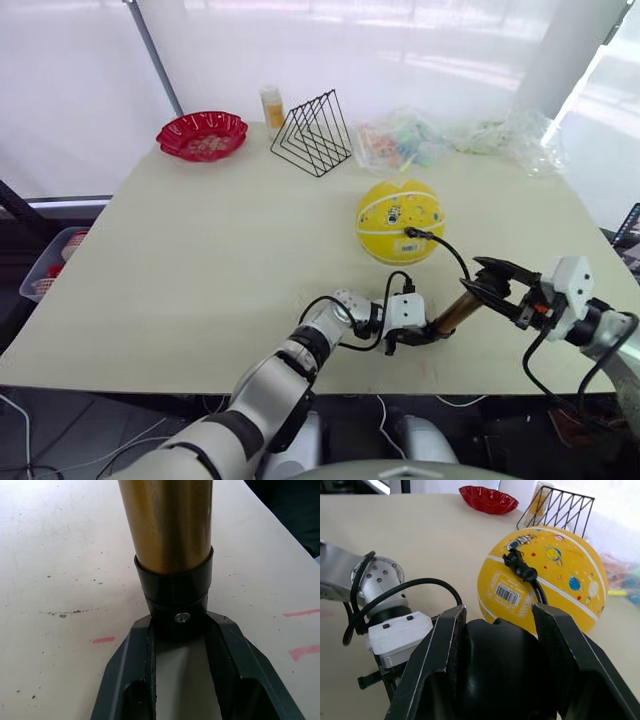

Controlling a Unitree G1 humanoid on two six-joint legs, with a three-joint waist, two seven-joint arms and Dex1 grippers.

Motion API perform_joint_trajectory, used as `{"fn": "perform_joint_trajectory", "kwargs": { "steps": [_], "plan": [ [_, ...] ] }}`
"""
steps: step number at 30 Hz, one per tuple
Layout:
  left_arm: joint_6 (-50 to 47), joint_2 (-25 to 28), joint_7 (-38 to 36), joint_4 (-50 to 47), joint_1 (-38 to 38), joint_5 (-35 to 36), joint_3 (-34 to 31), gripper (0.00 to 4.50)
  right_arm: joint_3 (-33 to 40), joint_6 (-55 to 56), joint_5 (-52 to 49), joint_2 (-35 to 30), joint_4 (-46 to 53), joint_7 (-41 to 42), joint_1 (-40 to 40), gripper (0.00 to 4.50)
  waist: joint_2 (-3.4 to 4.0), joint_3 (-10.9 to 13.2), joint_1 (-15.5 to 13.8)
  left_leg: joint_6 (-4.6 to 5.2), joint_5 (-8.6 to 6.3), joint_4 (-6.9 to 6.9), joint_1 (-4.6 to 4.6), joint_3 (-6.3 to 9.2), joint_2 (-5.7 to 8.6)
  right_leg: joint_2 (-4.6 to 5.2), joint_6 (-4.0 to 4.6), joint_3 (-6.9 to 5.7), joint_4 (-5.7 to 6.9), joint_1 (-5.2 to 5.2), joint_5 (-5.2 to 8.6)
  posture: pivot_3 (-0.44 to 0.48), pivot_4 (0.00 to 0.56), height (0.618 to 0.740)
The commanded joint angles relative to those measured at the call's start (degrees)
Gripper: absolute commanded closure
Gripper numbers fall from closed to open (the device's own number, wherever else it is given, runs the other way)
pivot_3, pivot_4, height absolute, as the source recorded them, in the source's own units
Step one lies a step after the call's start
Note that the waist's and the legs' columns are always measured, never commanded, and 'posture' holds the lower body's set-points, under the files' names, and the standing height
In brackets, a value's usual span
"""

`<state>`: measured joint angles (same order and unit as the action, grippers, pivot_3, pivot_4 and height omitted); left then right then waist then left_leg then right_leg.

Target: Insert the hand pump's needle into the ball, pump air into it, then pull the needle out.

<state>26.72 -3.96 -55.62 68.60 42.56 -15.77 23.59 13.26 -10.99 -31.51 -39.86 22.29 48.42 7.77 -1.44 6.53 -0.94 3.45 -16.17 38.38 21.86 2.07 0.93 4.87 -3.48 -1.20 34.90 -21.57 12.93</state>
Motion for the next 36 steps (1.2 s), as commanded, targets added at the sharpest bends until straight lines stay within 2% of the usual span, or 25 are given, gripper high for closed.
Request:
{"fn": "perform_joint_trajectory", "kwargs": {
  "steps": [1,5,9,13,16,18,21,26,31,36],
  "plan": [
    [-2.61,1.98,-1.38,4.51,-2.45,-4.32,3.32,3.50,8.48,-4.78,-7.71,-3.37,3.39,-0.93,-2.98,2.92,0.27,0.24,-0.08,0.00,0.00,0.00,0.03,0.00,0.02,0.02,0.00,-0.01,-0.01,-0.02,0.00,0.000,0.150,0.737],
    [-2.61,2.09,-1.51,4.55,-2.31,-4.36,3.29,3.50,19.13,-11.58,-18.11,-9.72,6.13,-3.02,-8.68,2.92,0.76,0.69,-0.28,0.01,0.01,0.02,0.36,-0.03,0.19,0.11,-0.22,0.02,-0.02,-0.26,-0.13,0.000,0.150,0.737],
    [-2.62,2.08,-1.59,4.59,-2.24,-4.40,3.39,3.50,27.22,-17.84,-24.46,-16.37,5.95,-4.03,-13.64,2.92,0.74,0.94,-0.43,0.01,0.01,0.12,0.78,-0.01,0.23,0.16,-0.25,-0.01,-0.03,-0.59,-0.16,0.000,0.150,0.737],
    [-2.53,2.05,-1.63,4.66,-2.30,-4.45,3.45,3.50,31.22,-21.69,-27.48,-20.59,5.30,-4.44,-17.27,2.92,0.77,1.14,-0.53,0.01,0.01,0.12,0.82,-0.02,0.22,0.19,-0.25,0.00,-0.03,-0.61,-0.16,0.000,0.150,0.737],
    [-2.50,1.95,-1.61,4.68,-2.37,-4.44,3.45,3.50,31.59,-23.26,-26.80,-21.36,5.35,-3.34,-16.78,2.92,0.84,1.21,-0.63,0.02,0.02,0.14,0.87,-0.04,0.23,0.22,-0.27,0.03,-0.03,-0.67,-0.17,0.000,0.150,0.737],
    [-2.49,1.88,-1.56,4.68,-2.45,-4.43,3.43,3.50,27.01,-22.85,-22.99,-19.42,7.77,-1.41,-11.82,2.92,0.83,1.21,-0.85,0.02,0.02,0.14,0.93,-0.04,0.23,0.21,-0.27,0.02,-0.03,-0.72,-0.17,0.000,0.150,0.737],
    [-2.45,1.80,-1.45,4.61,-2.64,-4.44,3.46,3.50,18.93,-19.61,-16.54,-15.82,10.80,0.70,-5.01,2.92,0.40,0.89,-1.18,0.02,0.01,0.09,0.88,-0.03,0.19,0.14,-0.27,-0.01,-0.02,-0.71,-0.17,0.000,0.150,0.737],
    [-2.37,1.76,-1.21,4.53,-2.85,-4.47,3.55,3.50,10.62,-13.58,-9.42,-10.67,10.13,0.71,-1.52,2.92,-0.16,0.42,-0.47,0.01,0.01,0.04,0.51,-0.01,0.09,0.09,-0.19,-0.01,-0.03,-0.42,-0.12,0.000,0.150,0.737],
    [-2.52,1.48,-0.99,4.49,-3.00,-4.31,3.54,3.50,-0.47,-4.43,0.91,-3.83,4.58,0.73,2.05,2.92,-0.25,0.17,0.08,0.00,0.00,-0.03,-0.01,0.00,0.01,0.07,-0.04,0.04,-0.03,0.01,0.00,0.000,0.150,0.737],
    [-2.70,1.18,-0.78,4.59,-2.72,-4.25,3.45,3.50,-3.87,2.57,5.88,1.20,-1.73,0.37,3.90,2.92,-0.28,-0.13,0.05,0.00,0.00,-0.04,-0.03,-0.02,0.01,0.00,-0.23,0.02,-0.02,0.01,-0.12,0.000,0.150,0.737]
  ]
}}
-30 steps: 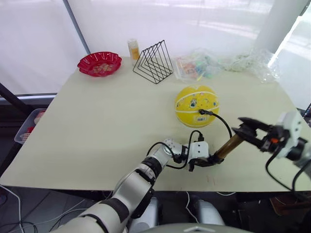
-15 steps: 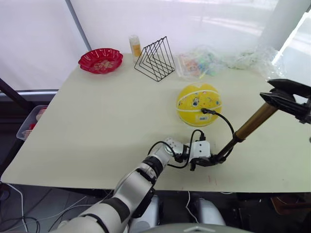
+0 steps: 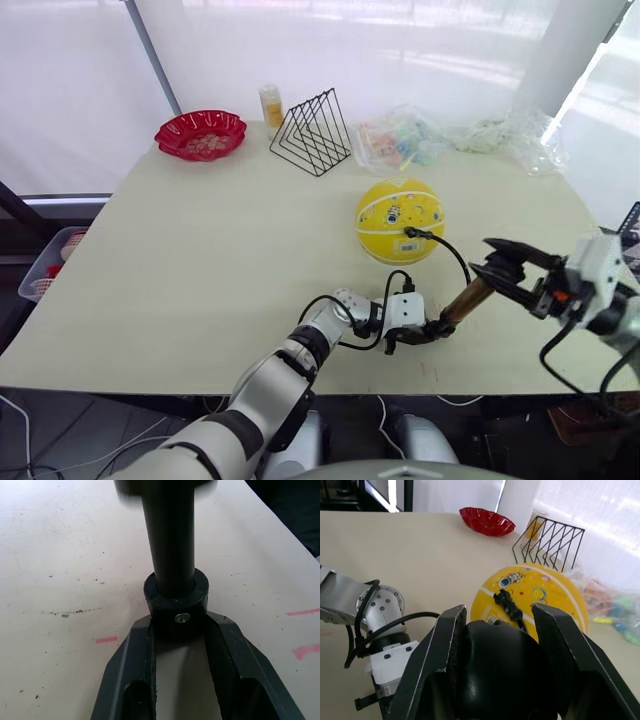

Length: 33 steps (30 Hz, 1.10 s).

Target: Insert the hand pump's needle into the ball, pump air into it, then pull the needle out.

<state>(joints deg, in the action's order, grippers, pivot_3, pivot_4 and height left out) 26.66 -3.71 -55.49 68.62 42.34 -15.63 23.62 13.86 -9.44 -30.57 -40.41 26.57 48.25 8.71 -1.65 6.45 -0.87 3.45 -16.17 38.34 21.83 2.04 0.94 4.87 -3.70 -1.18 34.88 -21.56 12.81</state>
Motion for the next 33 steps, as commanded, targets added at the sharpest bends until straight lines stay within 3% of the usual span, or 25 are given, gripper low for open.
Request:
{"fn": "perform_joint_trajectory", "kwargs": {
  "steps": [1,8,13,21,24,27,33],
  "plan": [
    [-2.67,0.90,-0.91,4.59,-2.46,-4.37,3.40,3.50,-4.39,1.57,5.13,1.86,-6.50,0.68,2.89,2.92,-0.07,-0.04,-0.04,0.00,0.00,0.00,0.00,0.01,0.00,-0.03,0.00,-0.01,0.00,0.00,0.00,0.000,0.150,0.737],
    [-2.56,1.13,-1.06,4.66,-2.47,-4.46,3.42,3.50,3.46,-3.77,-3.42,-1.37,-1.46,-0.28,-2.14,2.92,0.54,0.36,-0.21,0.00,0.00,0.03,0.07,-0.03,0.06,0.06,0.09,0.02,-0.01,-0.03,0.04,0.000,0.150,0.737],
    [-2.63,1.13,-1.11,4.80,-2.39,-4.53,3.38,3.50,18.75,-14.66,-18.13,-12.12,2.28,-1.17,-10.12,2.92,1.23,0.90,-0.51,0.01,0.01,0.12,0.45,-0.05,0.28,0.11,-0.02,0.03,-0.01,-0.28,-0.02,0.000,0.150,0.737],
    [-2.66,0.93,-1.07,4.95,-2.34,-4.63,3.41,3.50,31.66,-25.37,-27.16,-21.88,1.22,-1.55,-16.57,2.92,1.02,1.10,-1.38,0.02,0.02,0.15,0.96,-0.02,0.30,0.24,-0.11,0.00,-0.03,-0.72,-0.08,0.000,0.150,0.737],
    [-2.64,0.89,-1.08,4.95,-2.40,-4.63,3.43,3.50,31.76,-26.63,-26.88,-21.66,1.48,-1.38,-16.30,2.92,0.98,1.14,-1.41,0.02,0.02,0.15,0.98,-0.02,0.28,0.25,-0.10,0.01,-0.02,-0.74,-0.08,0.000,0.150,0.737],
    [-2.56,0.93,-1.07,4.94,-2.52,-4.71,3.51,3.50,27.71,-25.77,-21.50,-20.16,4.05,1.15,-10.62,2.92,0.98,1.13,-1.44,0.02,0.02,0.15,0.98,-0.03,0.28,0.25,-0.11,0.02,-0.02,-0.74,-0.08,0.000,0.150,0.737],
    [-2.55,1.00,-1.00,4.85,-2.71,-4.78,3.62,3.50,11.42,-16.33,-10.00,-11.18,3.70,2.15,-2.32,2.92,-0.21,0.30,-0.88,0.01,0.01,0.10,0.66,0.00,0.19,0.15,-0.10,-0.02,-0.02,-0.50,-0.08,0.000,0.150,0.737]
  ]
}}
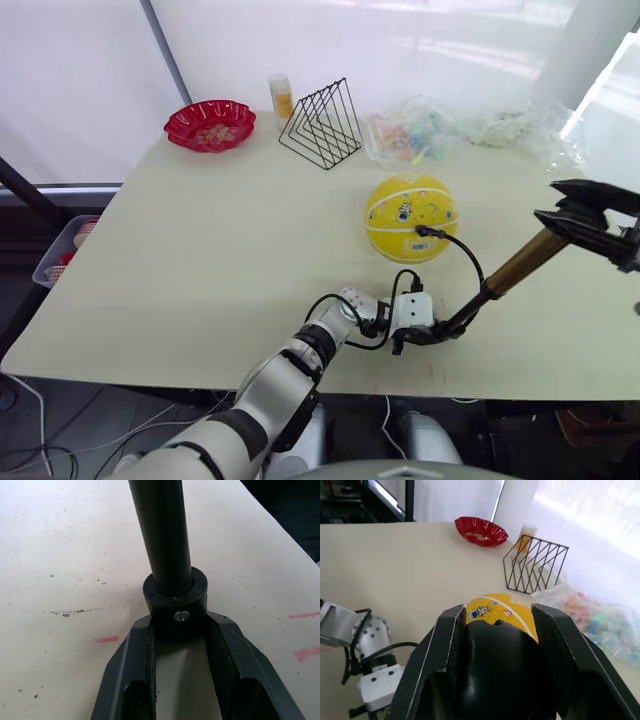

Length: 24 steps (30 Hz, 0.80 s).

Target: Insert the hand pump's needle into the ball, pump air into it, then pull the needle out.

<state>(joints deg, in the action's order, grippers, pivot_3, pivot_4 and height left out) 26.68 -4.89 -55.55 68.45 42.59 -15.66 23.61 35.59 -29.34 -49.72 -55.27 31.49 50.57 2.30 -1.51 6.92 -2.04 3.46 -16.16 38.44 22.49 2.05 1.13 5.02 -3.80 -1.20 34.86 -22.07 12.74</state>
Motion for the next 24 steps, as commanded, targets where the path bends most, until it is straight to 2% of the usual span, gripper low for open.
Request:
{"fn": "perform_joint_trajectory", "kwargs": {
  "steps": [1,4,7,12,15,21,24],
  "plan": [
    [-2.59,2.22,-0.86,5.00,-2.98,-4.72,3.56,3.50,-13.15,5.25,10.69,5.75,-1.93,-0.55,4.42,2.92,-0.46,-0.22,0.47,0.00,-0.01,-0.03,-0.29,0.03,-0.08,-0.05,0.02,-0.04,-0.02,0.26,0.01,0.000,0.150,0.737],
    [-2.63,2.35,-0.69,4.94,-3.04,-4.65,3.52,3.50,-20.28,9.62,15.25,10.76,-4.24,-1.22,5.31,2.92,-0.77,-0.53,1.37,-0.02,-0.02,-0.12,-0.75,0.09,-0.23,-0.05,0.31,0.07,-0.02,0.67,0.24,0.000,0.150,0.737],
    [-2.73,2.41,-0.66,4.85,-3.18,-4.49,3.44,3.50,-24.56,12.71,18.94,13.89,-6.53,-1.30,6.46,2.92,-0.40,-0.72,1.40,-0.03,-0.02,-0.11,-0.79,0.08,-0.26,-0.10,0.29,0.24,0.02,0.65,0.25,0.000,0.150,0.737],
    [-2.74,2.48,-0.90,4.75,-3.33,-4.55,3.47,3.50,-30.81,16.10,24.28,16.41,-7.40,-1.35,7.54,2.92,-0.27,-0.98,1.22,-0.02,-0.02,-0.15,-0.77,0.11,-0.29,-0.19,0.36,0.14,0.02,0.62,0.23,0.000,0.150,0.737],
    [-2.82,2.43,-0.98,4.74,-3.18,-4.53,3.43,3.50,-28.43,14.52,22.18,16.14,-5.18,-2.40,5.06,2.92,-0.12,-0.89,1.18,-0.02,-0.02,-0.15,-0.73,0.09,-0.28,-0.17,0.42,0.00,0.02,0.57,0.26,0.000,0.150,0.737],
    [-2.79,2.36,-1.01,4.80,-2.94,-4.59,3.44,3.50,-15.84,8.13,11.94,9.95,-1.56,-3.09,-2.69,2.92,0.72,-0.15,0.99,-0.02,-0.02,-0.11,-0.51,0.04,-0.19,-0.10,0.41,-0.05,0.01,0.41,0.26,0.000,0.150,0.737],
    [-2.83,2.25,-0.95,4.84,-2.88,-4.56,3.43,3.50,-10.02,3.92,5.64,6.33,-0.83,-3.20,-6.54,2.92,0.84,0.13,0.78,-0.01,-0.01,-0.11,-0.36,0.03,-0.12,-0.08,0.32,-0.05,0.01,0.32,0.20,0.000,0.150,0.737]
  ]
}}
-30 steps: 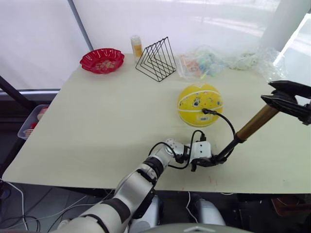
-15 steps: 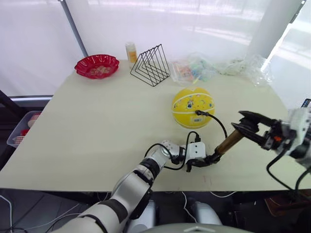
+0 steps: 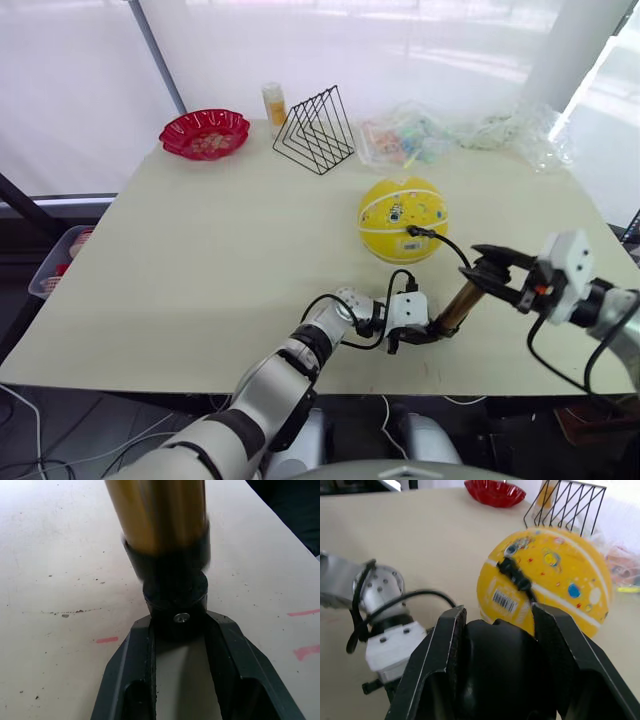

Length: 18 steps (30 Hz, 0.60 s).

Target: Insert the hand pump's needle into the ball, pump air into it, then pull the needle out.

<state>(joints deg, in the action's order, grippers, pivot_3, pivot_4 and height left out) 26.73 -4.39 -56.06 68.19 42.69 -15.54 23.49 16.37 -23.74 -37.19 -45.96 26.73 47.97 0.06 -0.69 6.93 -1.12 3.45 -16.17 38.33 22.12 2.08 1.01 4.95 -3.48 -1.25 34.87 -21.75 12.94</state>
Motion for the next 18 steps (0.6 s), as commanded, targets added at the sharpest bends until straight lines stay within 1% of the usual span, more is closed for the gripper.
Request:
{"fn": "perform_joint_trajectory", "kwargs": {
  "steps": [1,5,11,13,15,18],
  "plan": [
    [-2.91,1.73,-0.42,5.12,-2.96,-4.67,3.54,3.50,10.53,-2.82,-8.17,-4.10,3.99,-0.50,-5.08,2.92,0.03,0.17,-0.22,0.00,0.00,0.00,0.07,0.02,0.03,0.02,-0.04,-0.02,-0.01,-0.06,-0.02,0.000,0.150,0.737],
    [-2.94,1.72,-0.31,5.24,-2.87,-4.70,3.51,3.50,18.15,-7.99,-14.21,-9.97,2.93,-0.32,-9.12,2.92,0.02,0.24,-0.38,0.01,0.01,0.08,0.35,0.02,0.10,0.08,-0.14,-0.04,-0.02,-0.27,-0.08,0.000,0.150,0.737],
    [-2.87,1.80,-0.31,5.32,-2.88,-4.77,3.57,3.50,25.58,-13.19,-19.45,-17.13,0.28,-1.41,-15.42,2.92,0.12,0.49,-0.62,0.01,0.01,0.17,0.55,0.01,0.14,0.17,-0.19,-0.02,-0.02,-0.41,-0.12,0.000,0.150,0.737],
    [-2.81,1.83,-0.35,5.29,-2.94,-4.78,3.58,3.50,26.40,-14.12,-19.48,-17.67,0.37,-1.27,-15.38,2.92,0.16,0.59,-0.84,0.01,0.01,0.17,0.62,0.01,0.13,0.17,-0.17,-0.01,-0.02,-0.49,-0.11,0.000,0.150,0.737],
    [-2.76,1.78,-0.41,5.23,-3.04,-4.78,3.58,3.50,26.37,-14.70,-19.22,-16.74,1.16,-1.20,-13.93,2.92,0.15,0.61,-1.11,0.01,0.01,0.17,0.78,-0.06,0.15,0.17,-0.24,0.09,-0.01,-0.65,-0.15,0.000,0.150,0.737],
    [-2.66,1.73,-0.52,5.17,-3.17,-4.84,3.62,3.50,22.78,-13.88,-14.69,-14.22,3.95,0.42,-7.62,2.92,0.12,0.59,-1.28,0.01,0.01,0.16,0.89,-0.09,0.16,0.17,-0.24,0.11,0.02,-0.78,-0.16,0.000,0.150,0.737]
  ]
}}
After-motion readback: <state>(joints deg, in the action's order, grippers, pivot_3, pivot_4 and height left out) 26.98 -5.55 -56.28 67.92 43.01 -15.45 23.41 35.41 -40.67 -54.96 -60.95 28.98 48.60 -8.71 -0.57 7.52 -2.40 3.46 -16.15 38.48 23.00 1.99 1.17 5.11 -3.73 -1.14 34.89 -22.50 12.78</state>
